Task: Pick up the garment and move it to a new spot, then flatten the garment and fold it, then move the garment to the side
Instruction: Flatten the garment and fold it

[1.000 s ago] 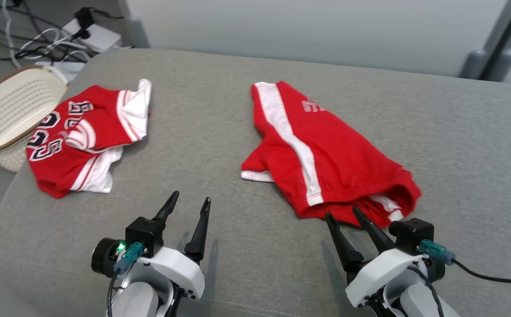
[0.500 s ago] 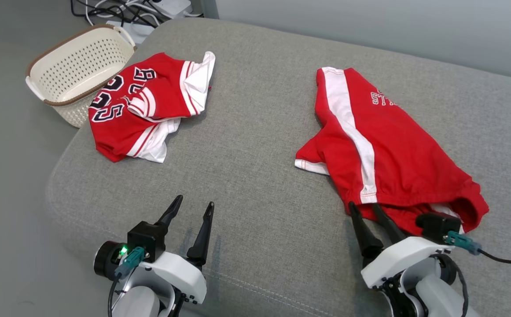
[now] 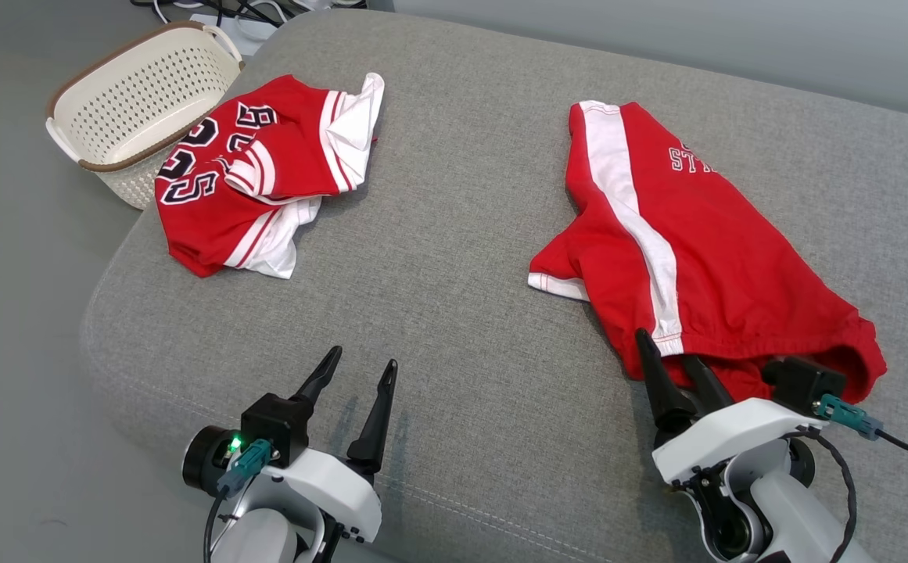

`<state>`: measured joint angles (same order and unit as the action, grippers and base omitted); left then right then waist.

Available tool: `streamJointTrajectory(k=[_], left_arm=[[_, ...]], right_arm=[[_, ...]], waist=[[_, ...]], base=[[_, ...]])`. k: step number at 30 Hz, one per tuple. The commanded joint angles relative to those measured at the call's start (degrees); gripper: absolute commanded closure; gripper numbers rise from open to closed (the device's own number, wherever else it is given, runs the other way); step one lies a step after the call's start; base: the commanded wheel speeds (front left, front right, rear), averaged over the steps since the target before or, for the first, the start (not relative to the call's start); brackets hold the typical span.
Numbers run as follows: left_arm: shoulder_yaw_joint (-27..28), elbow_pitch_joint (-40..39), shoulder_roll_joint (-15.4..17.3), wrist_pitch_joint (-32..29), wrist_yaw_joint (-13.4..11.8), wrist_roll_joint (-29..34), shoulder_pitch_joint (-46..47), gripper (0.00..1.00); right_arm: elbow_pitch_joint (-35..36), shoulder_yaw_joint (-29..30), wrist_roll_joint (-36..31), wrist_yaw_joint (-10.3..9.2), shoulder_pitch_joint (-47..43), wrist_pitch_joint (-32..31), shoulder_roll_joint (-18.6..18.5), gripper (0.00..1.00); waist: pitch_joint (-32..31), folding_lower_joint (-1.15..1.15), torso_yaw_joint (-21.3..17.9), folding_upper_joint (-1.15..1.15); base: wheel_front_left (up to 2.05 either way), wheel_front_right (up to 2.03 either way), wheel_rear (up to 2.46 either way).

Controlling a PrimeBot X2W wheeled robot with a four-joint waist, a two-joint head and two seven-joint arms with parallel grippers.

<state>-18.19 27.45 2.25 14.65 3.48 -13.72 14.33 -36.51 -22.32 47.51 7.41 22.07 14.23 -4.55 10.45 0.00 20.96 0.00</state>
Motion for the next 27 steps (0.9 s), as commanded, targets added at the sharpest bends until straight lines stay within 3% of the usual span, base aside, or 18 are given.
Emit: streamJointTrajectory(k=[1,2,3,4,5,6,11,16,21,27], left_arm=[[1.43,-1.21,0.64,0.35,-0.51,-0.72,1.56,0.0],[1.32,-1.07,0.64,0.35,-0.54,-0.81,1.64,0.0],[1.32,-1.07,0.64,0.35,-0.54,-0.81,1.64,0.0],[1.22,-0.97,0.64,0.35,-0.59,-0.88,1.71,0.0],[1.15,-0.86,0.64,0.35,-0.62,-0.94,1.78,0.0],[1.14,-0.75,0.64,0.35,-0.64,-0.99,1.86,0.0],[2.24,-0.7,0.64,0.35,-0.57,-0.54,2.0,0.0],[3.53,-0.17,0.63,0.35,-0.06,0.21,2.9,0.0],[4.84,0.47,0.63,0.35,0.34,0.66,5.23,0.0],[6.44,2.8,0.63,0.35,0.66,0.92,8.88,0.0]], right_arm=[[1.54,-0.65,0.62,0.08,1.18,0.77,0.53,0.11],[1.17,-1.0,0.72,0.08,1.24,0.77,0.54,0.46],[1.17,-1.0,0.72,0.08,1.24,0.77,0.54,0.46],[0.79,-1.38,0.93,0.08,1.39,0.77,0.55,0.61],[0.56,-1.57,1.16,0.08,1.58,0.77,0.51,0.86],[0.35,-1.67,1.51,0.08,1.74,0.77,0.5,1.0],[1.12,-1.3,3.08,0.08,1.7,0.77,-0.39,1.0],[2.18,-5.72,6.22,0.08,0.58,0.62,-4.05,1.0],[5.66,-13.49,9.94,0.08,-0.4,-3.34,-12.71,1.0],[9.09,-18.3,14.15,0.08,-0.18,-5.35,-22.87,1.0]], waist=[[0.13,0.0,0.05,0.0],[0.16,0.0,0.09,0.0],[0.16,0.0,0.09,0.0],[0.21,0.0,0.08,0.0],[0.27,0.0,0.05,0.0],[0.29,0.0,-0.03,0.0],[-0.23,0.0,-1.87,0.0],[-1.13,0.0,-5.71,0.0],[-1.43,0.0,-10.62,0.0],[-0.85,0.0,-16.55,0.0]], base=[[0.0,0.0,0.0],[0.0,0.0,0.0],[0.0,0.0,0.0],[0.0,0.0,0.0],[0.0,0.0,0.0],[0.0,0.0,0.0],[0.0,0.0,0.0],[0.0,0.0,0.0],[0.0,0.0,0.0],[0.0,0.0,0.0]])
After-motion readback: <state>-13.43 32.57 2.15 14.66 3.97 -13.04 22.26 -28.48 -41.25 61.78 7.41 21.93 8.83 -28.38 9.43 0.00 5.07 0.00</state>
